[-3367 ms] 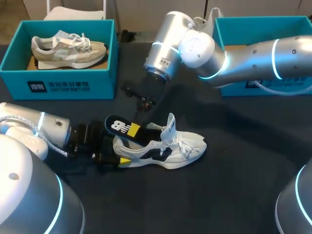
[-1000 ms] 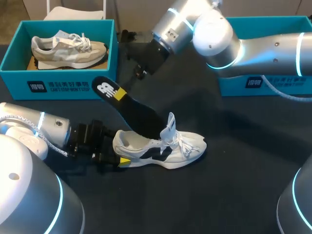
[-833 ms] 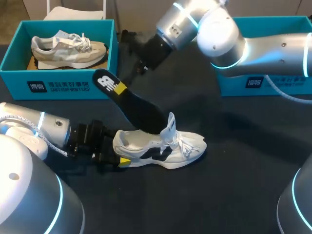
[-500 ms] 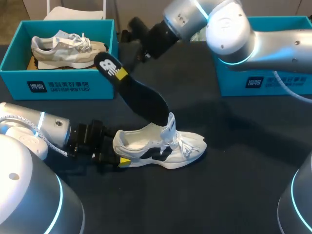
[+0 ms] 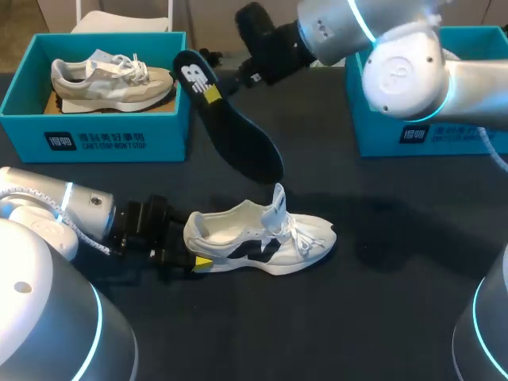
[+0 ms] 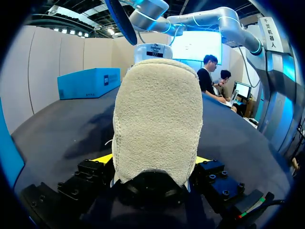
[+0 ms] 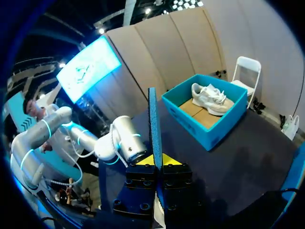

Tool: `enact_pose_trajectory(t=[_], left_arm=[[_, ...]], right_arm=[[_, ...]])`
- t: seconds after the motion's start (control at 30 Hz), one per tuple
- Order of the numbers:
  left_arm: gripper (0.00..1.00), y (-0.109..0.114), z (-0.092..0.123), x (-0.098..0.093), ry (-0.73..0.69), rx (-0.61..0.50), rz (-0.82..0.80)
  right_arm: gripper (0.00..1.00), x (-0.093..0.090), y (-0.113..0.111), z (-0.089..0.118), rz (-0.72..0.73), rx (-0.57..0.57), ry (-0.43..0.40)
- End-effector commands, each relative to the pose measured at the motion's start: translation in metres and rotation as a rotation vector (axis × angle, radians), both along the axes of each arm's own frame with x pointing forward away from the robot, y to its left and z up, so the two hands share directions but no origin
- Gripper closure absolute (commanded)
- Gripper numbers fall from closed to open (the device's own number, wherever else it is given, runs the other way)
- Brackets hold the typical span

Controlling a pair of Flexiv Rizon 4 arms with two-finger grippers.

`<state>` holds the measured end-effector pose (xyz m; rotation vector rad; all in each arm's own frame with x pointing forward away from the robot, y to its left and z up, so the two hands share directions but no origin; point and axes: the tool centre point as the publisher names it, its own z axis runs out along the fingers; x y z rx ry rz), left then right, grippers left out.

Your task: Take the shoe out of the shoebox, open the shoe tongue, remove and reinsert the insole, then place the shoe into the shoebox

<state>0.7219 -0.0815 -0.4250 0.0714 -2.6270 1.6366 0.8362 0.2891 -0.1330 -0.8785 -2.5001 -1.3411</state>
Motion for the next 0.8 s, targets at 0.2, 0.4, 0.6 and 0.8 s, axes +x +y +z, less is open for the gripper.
enact_pose_trajectory(t=[0.2, 0.4, 0.6, 0.8], left_arm=[[1.00, 0.000, -0.003, 0.001, 0.001, 0.004, -0.001], [1.00, 0.000, -0.003, 0.001, 0.001, 0.004, -0.001], [1.00, 0.000, -0.003, 0.001, 0.001, 0.004, -0.001], [1.00, 0.000, -0.003, 0.001, 0.001, 0.004, -0.001]], right_arm=[[1.00, -0.007, -0.014, 0.004, -0.123, -0.051, -0.098], [1.00, -0.007, -0.014, 0.004, -0.123, -0.051, -0.098], [1.00, -0.007, -0.014, 0.004, -0.123, -0.051, -0.098], [1.00, -0.005, -0.022, 0.029, -0.126, 0.025, -0.083]])
